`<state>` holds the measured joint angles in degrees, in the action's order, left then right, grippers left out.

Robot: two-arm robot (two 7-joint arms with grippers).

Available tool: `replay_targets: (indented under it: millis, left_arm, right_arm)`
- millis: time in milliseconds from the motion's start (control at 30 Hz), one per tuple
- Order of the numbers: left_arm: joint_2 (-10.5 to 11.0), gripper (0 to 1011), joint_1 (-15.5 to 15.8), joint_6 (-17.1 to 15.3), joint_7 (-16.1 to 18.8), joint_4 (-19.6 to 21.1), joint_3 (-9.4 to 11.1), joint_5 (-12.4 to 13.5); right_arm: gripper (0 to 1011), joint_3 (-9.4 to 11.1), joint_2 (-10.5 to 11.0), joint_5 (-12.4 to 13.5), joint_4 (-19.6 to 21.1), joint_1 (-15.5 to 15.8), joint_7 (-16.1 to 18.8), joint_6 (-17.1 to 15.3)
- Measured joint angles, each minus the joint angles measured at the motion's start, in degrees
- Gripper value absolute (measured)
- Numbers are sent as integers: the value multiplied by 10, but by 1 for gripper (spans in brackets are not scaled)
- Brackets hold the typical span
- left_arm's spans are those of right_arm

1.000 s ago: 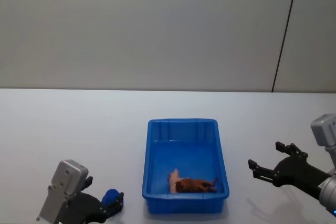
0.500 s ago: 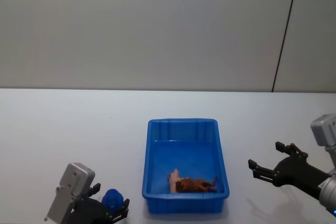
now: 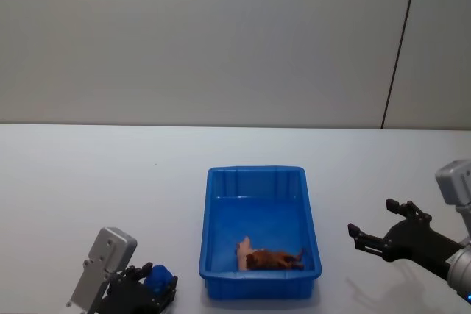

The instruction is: Pick up the two dolls from the table and place them into the box.

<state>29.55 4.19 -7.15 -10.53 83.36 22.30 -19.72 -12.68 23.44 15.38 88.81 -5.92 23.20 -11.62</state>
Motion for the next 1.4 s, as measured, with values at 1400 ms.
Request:
replay_targets:
  millis: [1400]
  left_arm:
    - [-64,269,109,8,-32,29,-5,108]
  right_arm:
    - [1001,0,0,0,0,0,0,0]
